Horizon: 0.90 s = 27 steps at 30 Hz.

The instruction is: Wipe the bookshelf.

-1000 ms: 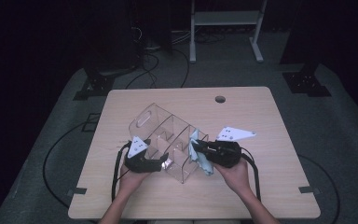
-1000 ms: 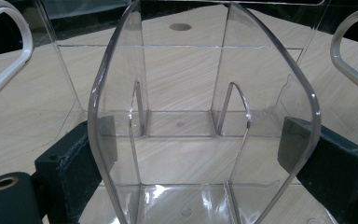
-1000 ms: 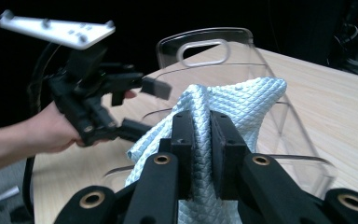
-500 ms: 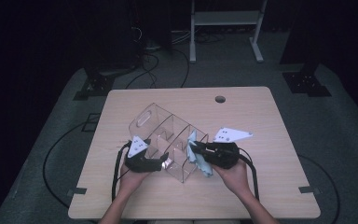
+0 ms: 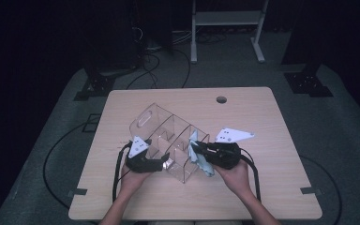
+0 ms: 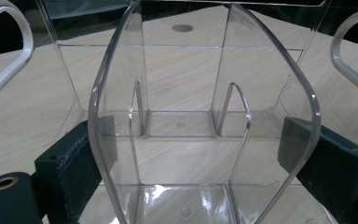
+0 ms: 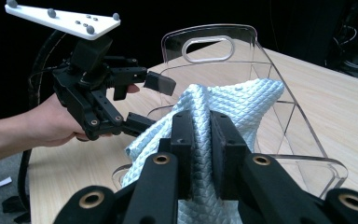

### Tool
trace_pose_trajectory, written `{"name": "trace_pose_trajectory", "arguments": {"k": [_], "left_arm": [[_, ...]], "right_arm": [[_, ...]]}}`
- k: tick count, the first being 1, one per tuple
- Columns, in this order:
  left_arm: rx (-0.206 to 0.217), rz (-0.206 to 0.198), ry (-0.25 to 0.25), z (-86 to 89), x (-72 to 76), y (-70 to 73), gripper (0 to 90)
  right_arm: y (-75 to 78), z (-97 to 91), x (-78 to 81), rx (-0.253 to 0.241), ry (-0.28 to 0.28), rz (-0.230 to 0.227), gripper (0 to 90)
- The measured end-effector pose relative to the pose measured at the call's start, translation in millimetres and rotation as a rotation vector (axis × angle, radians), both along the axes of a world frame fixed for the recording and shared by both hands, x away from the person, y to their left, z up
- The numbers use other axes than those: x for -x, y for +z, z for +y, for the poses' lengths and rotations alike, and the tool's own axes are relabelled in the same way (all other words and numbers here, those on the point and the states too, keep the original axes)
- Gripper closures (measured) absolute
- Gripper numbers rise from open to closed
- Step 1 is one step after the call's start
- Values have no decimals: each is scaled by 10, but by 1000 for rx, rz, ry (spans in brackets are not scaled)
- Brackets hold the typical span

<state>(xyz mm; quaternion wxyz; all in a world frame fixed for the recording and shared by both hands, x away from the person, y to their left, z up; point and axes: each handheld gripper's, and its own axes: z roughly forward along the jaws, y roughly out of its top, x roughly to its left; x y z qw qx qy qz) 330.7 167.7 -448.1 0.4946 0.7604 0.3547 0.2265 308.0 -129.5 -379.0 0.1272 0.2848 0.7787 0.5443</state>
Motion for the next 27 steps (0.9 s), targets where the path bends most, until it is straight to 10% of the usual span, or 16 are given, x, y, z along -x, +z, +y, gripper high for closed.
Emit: {"name": "trace_pose_trajectory", "arguments": {"k": [7, 27], "left_arm": [[5, 1, 13, 14, -13, -3, 76], [40, 15, -18, 93, 1, 6, 50]], "right_arm": [[-15, 156, 136, 31, 58, -35, 801], [-27, -9, -94, -6, -19, -19, 803]]}}
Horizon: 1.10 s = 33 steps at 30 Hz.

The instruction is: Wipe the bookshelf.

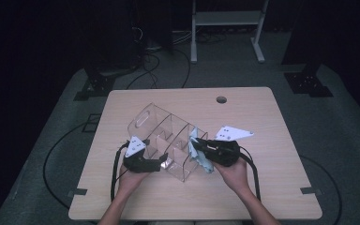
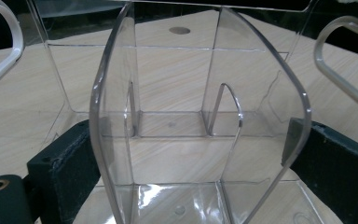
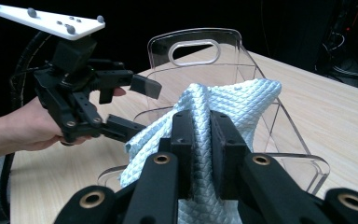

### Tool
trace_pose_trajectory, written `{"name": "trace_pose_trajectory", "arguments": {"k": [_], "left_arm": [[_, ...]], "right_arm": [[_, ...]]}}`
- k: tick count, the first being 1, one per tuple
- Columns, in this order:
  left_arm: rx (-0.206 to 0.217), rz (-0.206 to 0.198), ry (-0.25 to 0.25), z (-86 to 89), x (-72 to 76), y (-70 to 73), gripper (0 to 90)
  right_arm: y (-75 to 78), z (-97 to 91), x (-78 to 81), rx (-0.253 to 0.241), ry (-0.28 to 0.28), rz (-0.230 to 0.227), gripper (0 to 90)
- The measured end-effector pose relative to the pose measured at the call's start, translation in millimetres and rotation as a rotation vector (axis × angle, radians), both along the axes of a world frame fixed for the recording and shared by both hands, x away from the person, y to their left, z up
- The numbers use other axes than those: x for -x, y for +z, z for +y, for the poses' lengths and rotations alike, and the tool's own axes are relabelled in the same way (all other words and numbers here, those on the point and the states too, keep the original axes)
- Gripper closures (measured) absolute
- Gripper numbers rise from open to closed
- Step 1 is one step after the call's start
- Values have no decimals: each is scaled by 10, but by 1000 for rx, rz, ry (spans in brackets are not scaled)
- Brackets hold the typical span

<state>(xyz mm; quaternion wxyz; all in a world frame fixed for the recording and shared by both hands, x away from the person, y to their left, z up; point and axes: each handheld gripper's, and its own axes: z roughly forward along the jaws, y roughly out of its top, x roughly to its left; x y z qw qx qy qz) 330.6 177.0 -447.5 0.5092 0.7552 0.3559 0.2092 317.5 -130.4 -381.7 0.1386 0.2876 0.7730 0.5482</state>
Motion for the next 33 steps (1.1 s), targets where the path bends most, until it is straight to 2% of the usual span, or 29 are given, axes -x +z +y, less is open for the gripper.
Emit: {"name": "trace_pose_trajectory", "arguments": {"k": [7, 11, 14, 19, 21, 24, 27, 30, 33], "left_arm": [[-8, -8, 5, -9, 0, 2, 66], [-11, -13, 12, -15, 2, 4, 69], [-14, -13, 17, -21, 4, 5, 73], [-15, -14, 28, -60, 3, 8, 74], [-14, -12, 28, -59, 0, 6, 74], [-14, -12, 30, -60, -2, 5, 74], [-21, -11, 35, -67, -9, 7, 75], [-20, -12, 47, -88, -19, 9, 75], [-21, -14, 44, -88, -30, 7, 74]], "right_arm": [[4, 17, 26, 5, -15, -4, 803], [-21, 94, 134, -17, 42, 17, 803], [-26, 156, 231, 7, 79, 1, 803], [-17, 95, 170, -7, 60, 21, 804], [-28, 114, 210, -2, 59, 7, 804], [-55, 184, 296, 2, 94, 10, 804], [-43, 238, 354, 47, 105, -29, 805], [-45, 196, 307, 21, 94, -2, 806], [-75, 198, 342, 28, 88, -28, 806]]}}
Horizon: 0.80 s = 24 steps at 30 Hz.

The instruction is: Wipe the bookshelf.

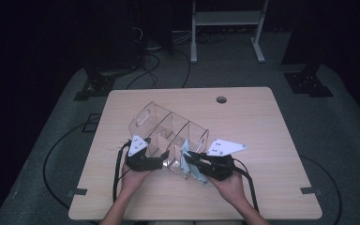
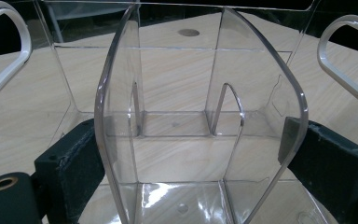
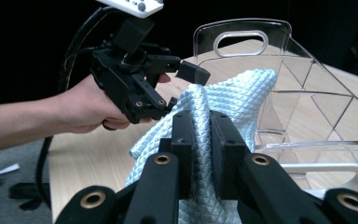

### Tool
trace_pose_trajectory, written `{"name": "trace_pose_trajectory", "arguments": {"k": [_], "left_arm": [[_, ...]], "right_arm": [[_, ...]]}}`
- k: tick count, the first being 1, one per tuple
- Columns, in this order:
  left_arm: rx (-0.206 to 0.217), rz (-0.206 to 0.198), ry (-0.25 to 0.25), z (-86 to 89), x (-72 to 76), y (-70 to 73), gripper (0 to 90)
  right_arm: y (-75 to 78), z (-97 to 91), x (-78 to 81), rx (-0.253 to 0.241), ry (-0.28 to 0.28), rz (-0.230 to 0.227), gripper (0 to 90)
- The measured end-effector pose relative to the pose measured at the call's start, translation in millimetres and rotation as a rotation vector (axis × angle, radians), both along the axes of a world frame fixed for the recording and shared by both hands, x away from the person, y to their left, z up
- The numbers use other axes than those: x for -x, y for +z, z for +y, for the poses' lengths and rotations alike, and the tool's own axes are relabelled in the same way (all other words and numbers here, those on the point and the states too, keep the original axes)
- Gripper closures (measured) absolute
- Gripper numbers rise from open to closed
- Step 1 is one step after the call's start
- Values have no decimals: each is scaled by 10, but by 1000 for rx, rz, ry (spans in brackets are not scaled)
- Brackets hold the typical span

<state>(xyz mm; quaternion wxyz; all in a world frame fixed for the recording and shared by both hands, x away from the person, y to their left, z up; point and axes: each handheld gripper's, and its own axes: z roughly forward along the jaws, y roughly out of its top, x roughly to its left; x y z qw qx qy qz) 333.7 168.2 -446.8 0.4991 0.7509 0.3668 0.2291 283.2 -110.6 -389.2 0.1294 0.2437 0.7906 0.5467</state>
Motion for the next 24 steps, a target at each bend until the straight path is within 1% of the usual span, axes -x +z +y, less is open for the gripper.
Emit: {"name": "trace_pose_trajectory", "arguments": {"k": [2, 3, 4, 5, 6, 7, 9, 11, 14, 16, 17, 20, 22, 24], "left_arm": [[3, 1, 3, -4, -4, -1, 74], [2, 2, 4, -4, -6, -1, 74], [1, 3, 6, -6, -10, -1, 74], [0, 2, 7, -7, -14, -1, 74], [0, 1, 9, -9, -17, -2, 74], [0, 1, 9, -8, -17, -2, 74], [-1, 1, 8, -7, -17, -2, 74], [0, 0, 7, -6, -19, -3, 74], [1, 0, 7, -6, -23, -4, 74], [1, 0, 7, -7, -24, -4, 73], [1, 0, 7, -7, -24, -4, 73], [1, 1, 7, -7, -26, -3, 73], [1, 2, 6, -6, -27, -3, 73], [2, 2, 5, -3, -28, -4, 73]], "right_arm": [[-27, 19, 39, 7, 8, -8, 808], [-49, 38, 62, 16, 18, -4, 808], [-76, 67, 82, 37, 27, -2, 808], [-111, 108, 109, 71, 36, -5, 807], [-128, 125, 120, 90, 37, -6, 807], [-154, 132, 125, 90, 36, -2, 807], [-185, 120, 118, 74, 36, 14, 807], [-233, 113, 134, 77, 35, 12, 808], [-350, 129, 164, 118, 25, 14, 808], [-449, 135, 180, 135, 21, 12, 808], [-504, 140, 191, 145, 20, 4, 808], [-602, 138, 202, 158, 17, 2, 808], [-660, 134, 201, 176, 15, 3, 808], [-717, 124, 203, 189, 17, 16, 808]]}}
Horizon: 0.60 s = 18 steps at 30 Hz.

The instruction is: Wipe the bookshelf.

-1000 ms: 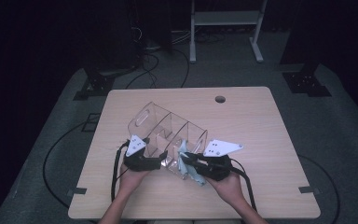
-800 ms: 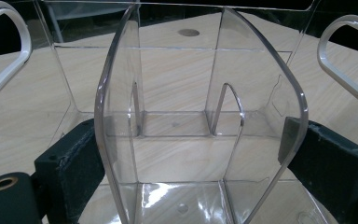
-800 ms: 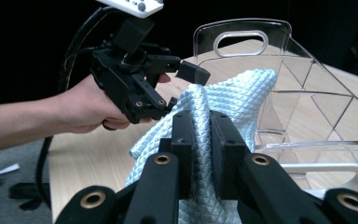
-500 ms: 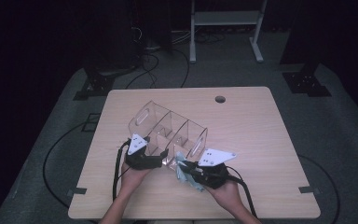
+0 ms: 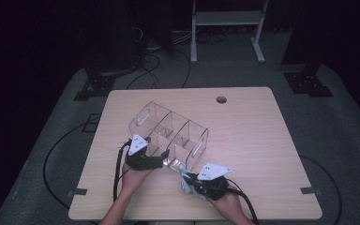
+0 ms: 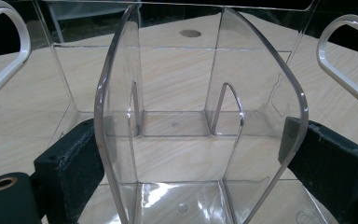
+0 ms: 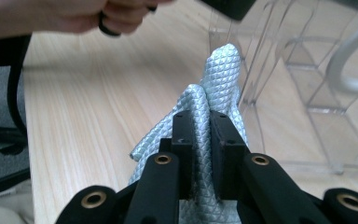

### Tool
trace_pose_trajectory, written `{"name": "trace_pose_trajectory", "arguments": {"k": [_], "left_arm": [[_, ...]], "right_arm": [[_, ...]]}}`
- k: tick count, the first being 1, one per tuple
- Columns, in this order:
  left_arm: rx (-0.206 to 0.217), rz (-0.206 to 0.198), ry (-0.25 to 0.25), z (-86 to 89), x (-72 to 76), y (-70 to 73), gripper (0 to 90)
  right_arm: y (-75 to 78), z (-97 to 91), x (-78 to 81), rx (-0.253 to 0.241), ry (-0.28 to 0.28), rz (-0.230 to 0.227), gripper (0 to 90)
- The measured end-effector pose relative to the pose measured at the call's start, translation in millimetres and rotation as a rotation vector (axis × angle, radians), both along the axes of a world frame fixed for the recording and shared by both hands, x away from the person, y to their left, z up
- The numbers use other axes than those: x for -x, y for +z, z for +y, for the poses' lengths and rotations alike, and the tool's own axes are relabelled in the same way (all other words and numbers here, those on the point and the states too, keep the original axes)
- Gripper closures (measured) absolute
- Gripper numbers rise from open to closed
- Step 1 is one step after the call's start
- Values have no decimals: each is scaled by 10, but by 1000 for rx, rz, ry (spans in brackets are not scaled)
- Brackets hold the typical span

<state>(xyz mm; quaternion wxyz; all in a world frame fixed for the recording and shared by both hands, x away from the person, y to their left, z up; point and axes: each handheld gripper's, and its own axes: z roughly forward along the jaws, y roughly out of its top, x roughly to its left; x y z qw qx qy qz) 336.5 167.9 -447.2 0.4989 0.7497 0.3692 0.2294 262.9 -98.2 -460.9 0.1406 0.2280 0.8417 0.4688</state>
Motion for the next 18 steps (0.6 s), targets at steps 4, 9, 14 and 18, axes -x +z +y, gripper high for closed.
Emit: {"name": "trace_pose_trajectory", "arguments": {"k": [4, 9, 14, 18], "left_arm": [[7, 0, 2, 0, -4, -4, 73], [5, 0, 6, -3, -8, -4, 74], [4, 1, 4, 8, -11, -2, 76], [2, 3, 2, 18, -14, 1, 76]], "right_arm": [[-110, -33, -33, 18, -14, 35, 809], [-167, -65, -100, 4, -26, 75, 809], [-100, -81, -62, -19, -21, 60, 810], [-120, -95, -68, -14, -17, 66, 810]]}}
